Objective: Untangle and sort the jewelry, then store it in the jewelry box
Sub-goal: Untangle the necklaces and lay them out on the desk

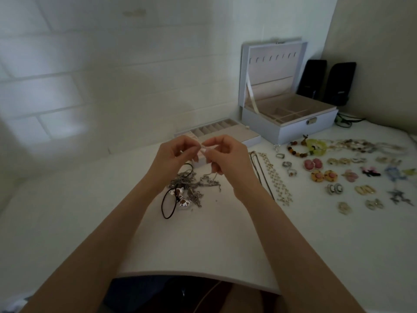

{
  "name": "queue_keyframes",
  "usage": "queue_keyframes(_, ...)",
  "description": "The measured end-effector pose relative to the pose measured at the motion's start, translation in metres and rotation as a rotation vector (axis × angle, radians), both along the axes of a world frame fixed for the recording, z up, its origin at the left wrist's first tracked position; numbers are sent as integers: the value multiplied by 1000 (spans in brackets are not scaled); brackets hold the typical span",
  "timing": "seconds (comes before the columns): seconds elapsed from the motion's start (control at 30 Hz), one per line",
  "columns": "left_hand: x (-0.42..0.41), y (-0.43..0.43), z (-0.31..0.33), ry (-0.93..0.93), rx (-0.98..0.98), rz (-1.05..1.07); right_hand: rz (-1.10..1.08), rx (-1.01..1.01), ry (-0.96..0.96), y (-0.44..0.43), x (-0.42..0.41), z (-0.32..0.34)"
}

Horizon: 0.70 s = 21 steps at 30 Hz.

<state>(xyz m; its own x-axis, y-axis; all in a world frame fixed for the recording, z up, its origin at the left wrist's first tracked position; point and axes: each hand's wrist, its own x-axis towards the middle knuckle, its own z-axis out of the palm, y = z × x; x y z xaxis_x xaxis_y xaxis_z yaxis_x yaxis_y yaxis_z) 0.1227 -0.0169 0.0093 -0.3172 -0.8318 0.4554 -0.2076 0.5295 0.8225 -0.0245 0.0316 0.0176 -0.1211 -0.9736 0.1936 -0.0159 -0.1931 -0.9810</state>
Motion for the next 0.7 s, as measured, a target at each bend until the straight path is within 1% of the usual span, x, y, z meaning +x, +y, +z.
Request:
queue_keyframes(0.1, -11, -2, 17, 85, -32, 9, -31, 42, 160, 14, -10, 1)
queue_keyframes(0.17, -23, -2, 29, 136, -44, 2, -64, 36, 199, 26, -20, 2)
queue_keyframes(0.23, -37, -2, 38, 147, -41, -10, -77, 23, 207, 40, -29, 3)
queue_keyframes(0.33, -60, -6, 41, 125, 5, -4, -97, 14, 170, 60, -42, 1)
queue_keyframes(0.47, -88, -14, 39, 112, 128, 0, -232, 0, 125, 87, -59, -9)
queue_keyframes(0.6, -113, -14, 35, 64, 258, -27, -371, 41, 186, 110, -74, -24)
queue_keyframes(0.7, -133, -10, 25, 8, 302, -47, -421, 83, 209, 122, -83, -29)
